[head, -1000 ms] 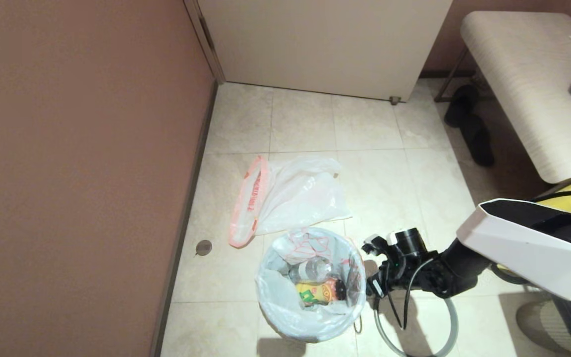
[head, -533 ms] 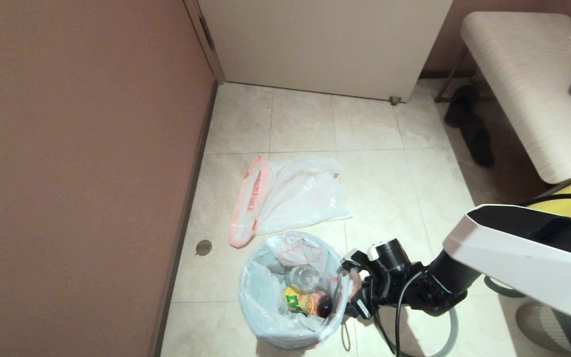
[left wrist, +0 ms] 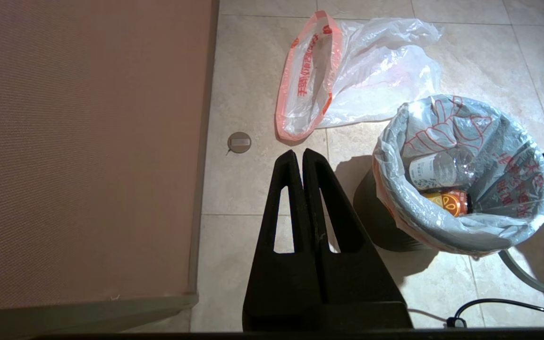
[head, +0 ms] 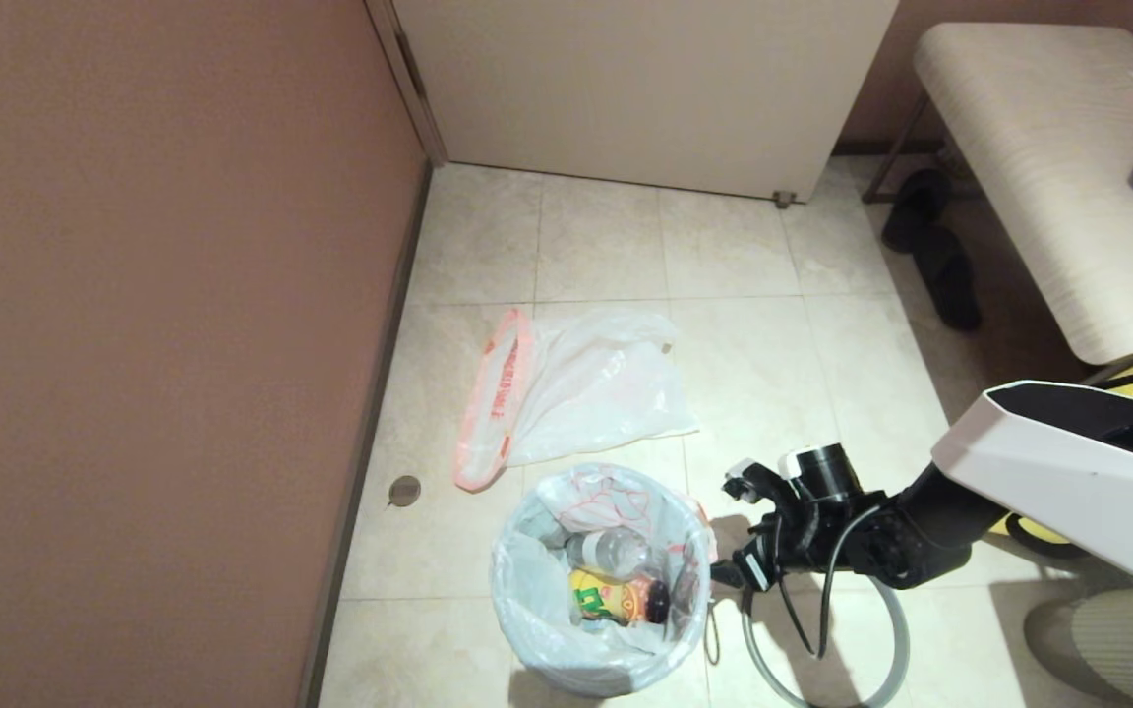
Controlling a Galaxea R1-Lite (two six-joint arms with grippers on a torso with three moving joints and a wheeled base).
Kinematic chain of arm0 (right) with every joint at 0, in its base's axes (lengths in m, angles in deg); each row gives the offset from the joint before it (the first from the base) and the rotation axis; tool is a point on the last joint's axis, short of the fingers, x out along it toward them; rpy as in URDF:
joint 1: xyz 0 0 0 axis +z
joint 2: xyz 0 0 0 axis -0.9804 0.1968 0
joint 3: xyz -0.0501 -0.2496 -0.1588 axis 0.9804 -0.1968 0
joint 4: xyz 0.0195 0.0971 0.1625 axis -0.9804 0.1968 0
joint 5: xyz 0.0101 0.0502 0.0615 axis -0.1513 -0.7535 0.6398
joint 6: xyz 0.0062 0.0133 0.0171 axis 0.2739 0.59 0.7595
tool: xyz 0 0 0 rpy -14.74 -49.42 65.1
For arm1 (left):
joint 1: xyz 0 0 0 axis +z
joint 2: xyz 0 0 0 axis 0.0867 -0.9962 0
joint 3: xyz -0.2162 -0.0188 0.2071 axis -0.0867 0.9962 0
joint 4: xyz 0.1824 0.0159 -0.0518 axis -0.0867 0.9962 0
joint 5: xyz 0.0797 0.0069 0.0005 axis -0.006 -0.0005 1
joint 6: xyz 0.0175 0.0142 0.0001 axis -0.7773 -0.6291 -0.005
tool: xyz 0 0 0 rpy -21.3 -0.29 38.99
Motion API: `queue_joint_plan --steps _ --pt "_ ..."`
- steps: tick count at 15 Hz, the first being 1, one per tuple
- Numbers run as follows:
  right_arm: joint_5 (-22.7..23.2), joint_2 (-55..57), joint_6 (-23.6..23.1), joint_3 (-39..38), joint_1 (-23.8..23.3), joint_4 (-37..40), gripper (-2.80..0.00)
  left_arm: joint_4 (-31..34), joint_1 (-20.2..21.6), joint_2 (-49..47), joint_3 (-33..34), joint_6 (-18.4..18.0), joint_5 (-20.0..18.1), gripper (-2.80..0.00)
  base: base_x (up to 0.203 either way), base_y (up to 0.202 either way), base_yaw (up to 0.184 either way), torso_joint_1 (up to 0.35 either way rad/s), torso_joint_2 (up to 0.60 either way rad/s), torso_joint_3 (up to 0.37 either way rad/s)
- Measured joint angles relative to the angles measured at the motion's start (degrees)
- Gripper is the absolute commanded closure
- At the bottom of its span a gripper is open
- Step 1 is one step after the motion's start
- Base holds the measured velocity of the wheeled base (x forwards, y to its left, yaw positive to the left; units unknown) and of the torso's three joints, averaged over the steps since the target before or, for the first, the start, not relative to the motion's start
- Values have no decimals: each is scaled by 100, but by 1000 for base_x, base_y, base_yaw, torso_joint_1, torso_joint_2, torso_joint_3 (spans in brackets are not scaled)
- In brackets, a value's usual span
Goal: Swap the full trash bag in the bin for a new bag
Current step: Place the trash bag on the floor
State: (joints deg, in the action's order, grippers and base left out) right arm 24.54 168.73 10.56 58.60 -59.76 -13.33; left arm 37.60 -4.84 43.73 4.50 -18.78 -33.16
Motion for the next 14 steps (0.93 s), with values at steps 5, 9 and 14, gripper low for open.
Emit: queue_joint_plan --steps 5,9,14 --pt "555 -152 143 89 -239 -158 -280 -5 2 0 0 -1 -1 0 0 0 0 0 0 0" --pt "504 214 495 910 -280 -317 -280 1 2 0 0 -1 1 0 0 0 0 0 0 0" --pt "227 828 128 1764 -321 -27 -280 -2 2 0 0 -1 0 0 0 0 0 0 0 0"
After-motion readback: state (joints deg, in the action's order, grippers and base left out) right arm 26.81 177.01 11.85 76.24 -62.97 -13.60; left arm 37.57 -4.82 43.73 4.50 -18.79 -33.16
